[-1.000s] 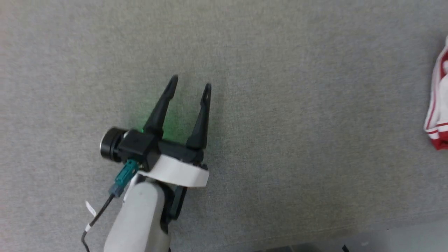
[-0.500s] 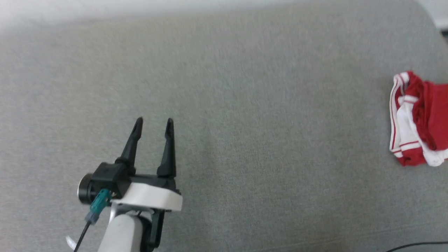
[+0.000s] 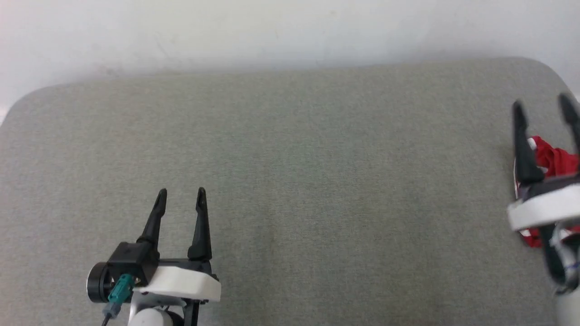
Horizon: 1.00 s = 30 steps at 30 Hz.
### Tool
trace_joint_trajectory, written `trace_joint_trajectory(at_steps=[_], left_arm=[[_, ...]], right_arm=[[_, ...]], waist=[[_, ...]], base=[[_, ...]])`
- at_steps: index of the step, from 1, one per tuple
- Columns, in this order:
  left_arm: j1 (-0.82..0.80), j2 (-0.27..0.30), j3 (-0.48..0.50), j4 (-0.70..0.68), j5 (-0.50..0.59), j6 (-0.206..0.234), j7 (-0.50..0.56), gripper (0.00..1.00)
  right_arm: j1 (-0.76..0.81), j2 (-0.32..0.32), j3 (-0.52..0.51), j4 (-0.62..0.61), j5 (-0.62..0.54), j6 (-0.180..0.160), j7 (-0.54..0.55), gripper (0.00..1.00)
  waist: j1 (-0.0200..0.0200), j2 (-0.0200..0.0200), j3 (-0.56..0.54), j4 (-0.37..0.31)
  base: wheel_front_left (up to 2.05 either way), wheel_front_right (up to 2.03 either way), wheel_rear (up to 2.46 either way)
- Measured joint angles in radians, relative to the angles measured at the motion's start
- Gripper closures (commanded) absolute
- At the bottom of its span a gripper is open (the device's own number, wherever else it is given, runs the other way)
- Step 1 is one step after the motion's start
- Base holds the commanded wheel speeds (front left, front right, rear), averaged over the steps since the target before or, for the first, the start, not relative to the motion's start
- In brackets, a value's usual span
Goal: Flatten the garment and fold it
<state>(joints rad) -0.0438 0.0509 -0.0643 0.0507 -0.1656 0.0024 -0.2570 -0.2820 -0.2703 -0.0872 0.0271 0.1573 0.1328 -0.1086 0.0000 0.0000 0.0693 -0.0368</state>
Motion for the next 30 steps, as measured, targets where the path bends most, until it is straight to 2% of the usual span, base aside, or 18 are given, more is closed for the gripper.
trace_joint_trajectory(at_steps=[5, 9, 16, 30], left_arm=[[0.024, 0.000, -0.004, 0.002, 0.024, 0.000, 0.000, 0.00], [0.045, 0.000, -0.009, 0.001, 0.059, 0.018, 0.000, 0.00], [0.090, -0.001, -0.003, -0.003, 0.061, 0.044, 0.000, 0.00], [0.106, -0.001, -0.001, -0.006, 0.060, 0.044, 0.000, 0.00]], right_arm=[[0.137, 0.129, -0.007, -0.033, -0.014, 0.000, -0.027, 0.00], [0.227, 0.181, 0.013, -0.012, -0.021, 0.000, -0.062, 0.00], [0.285, 0.208, 0.040, 0.024, -0.021, 0.000, -0.098, 0.00], [0.295, 0.215, 0.054, 0.042, -0.013, 0.000, -0.106, 0.00]], waist=[[0.0000, 0.0000, -0.024, 0.032], [0.0000, 0.0000, -0.043, 0.047], [-0.0001, 0.0000, -0.063, 0.052], [0.0000, 0.0000, -0.078, 0.056]], base=[[0.00, 0.00, 0.00], [0.00, 0.00, 0.00], [0.00, 0.00, 0.00], [0.00, 0.00, 0.00]])
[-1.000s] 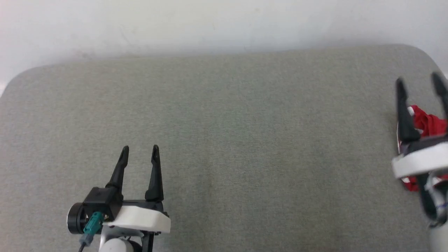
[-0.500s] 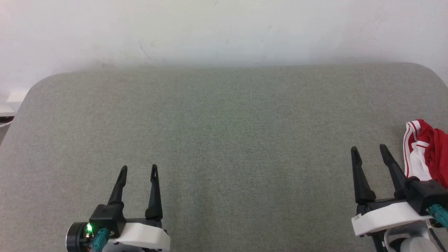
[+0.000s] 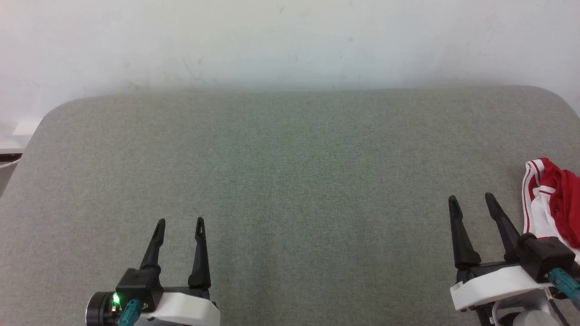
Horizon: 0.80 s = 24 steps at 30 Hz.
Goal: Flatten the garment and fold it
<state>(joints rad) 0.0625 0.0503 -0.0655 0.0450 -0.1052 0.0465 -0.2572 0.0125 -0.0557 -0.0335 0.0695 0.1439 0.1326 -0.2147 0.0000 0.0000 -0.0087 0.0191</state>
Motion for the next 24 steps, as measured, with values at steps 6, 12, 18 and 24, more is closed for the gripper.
trace_joint_trajectory(at_steps=[6, 12, 18, 24], left_arm=[[0.000, 0.000, -0.001, -0.001, -0.005, 0.000, 0.001, 1.00], [0.000, 0.000, -0.001, -0.001, -0.005, 0.000, 0.008, 1.00], [0.000, 0.000, 0.000, -0.001, -0.001, 0.000, 0.020, 1.00], [-0.001, 0.000, 0.002, -0.001, 0.001, 0.000, 0.030, 1.00]], right_arm=[[0.005, 0.000, 0.000, 0.001, -0.001, 0.000, 0.002, 1.00], [0.005, 0.000, 0.001, 0.001, -0.001, 0.000, 0.005, 1.00], [0.005, 0.000, 0.002, -0.002, -0.006, 0.000, 0.016, 1.00], [0.005, 0.000, 0.004, -0.003, -0.013, 0.000, 0.030, 1.00]], waist=[[0.0000, 0.0000, 0.000, 0.002], [0.0000, 0.0000, 0.000, 0.001], [0.0000, 0.0000, 0.001, 0.000], [0.0000, 0.0000, 0.001, -0.001]], base=[[0.00, 0.00, 0.00], [0.00, 0.00, 0.00], [0.00, 0.00, 0.00], [0.00, 0.00, 0.00]])
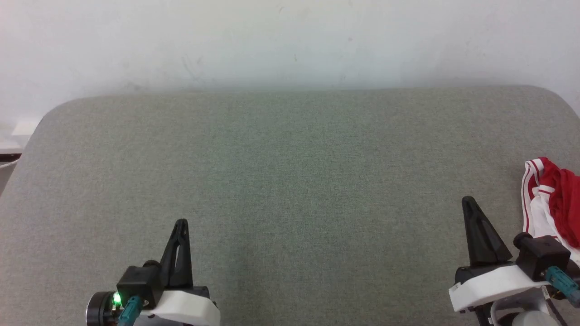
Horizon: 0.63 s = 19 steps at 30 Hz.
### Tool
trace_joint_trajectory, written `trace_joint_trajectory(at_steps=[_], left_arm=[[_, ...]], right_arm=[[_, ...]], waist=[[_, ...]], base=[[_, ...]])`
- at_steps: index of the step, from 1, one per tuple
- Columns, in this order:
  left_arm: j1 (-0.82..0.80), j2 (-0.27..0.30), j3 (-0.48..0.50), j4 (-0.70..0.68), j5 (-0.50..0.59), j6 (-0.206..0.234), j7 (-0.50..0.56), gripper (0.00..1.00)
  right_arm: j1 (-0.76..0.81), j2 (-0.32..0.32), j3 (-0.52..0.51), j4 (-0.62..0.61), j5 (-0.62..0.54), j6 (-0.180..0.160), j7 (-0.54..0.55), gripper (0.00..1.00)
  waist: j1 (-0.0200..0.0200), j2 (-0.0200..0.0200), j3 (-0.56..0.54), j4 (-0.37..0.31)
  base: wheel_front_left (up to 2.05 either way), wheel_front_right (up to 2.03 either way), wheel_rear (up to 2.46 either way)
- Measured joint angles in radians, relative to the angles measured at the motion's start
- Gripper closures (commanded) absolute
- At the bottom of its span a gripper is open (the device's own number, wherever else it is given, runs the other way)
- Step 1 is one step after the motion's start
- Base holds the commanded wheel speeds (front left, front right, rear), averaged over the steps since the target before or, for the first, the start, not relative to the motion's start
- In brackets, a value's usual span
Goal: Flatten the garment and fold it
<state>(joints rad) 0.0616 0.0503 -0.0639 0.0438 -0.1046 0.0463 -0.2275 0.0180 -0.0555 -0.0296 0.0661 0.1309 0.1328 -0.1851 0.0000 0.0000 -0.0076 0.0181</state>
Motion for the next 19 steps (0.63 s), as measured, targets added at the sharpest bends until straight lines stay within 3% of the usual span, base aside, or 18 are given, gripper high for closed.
trace_joint_trajectory(at_steps=[19], left_arm=[[-0.003, 0.000, 0.010, -0.006, 0.013, -0.002, 0.039, 1.00]], right_arm=[[0.000, 0.000, 0.003, -0.011, -0.019, 0.000, 0.028, 1.00]], waist=[[0.0000, 0.0000, 0.001, -0.003]], base=[[0.00, 0.00, 0.00]])
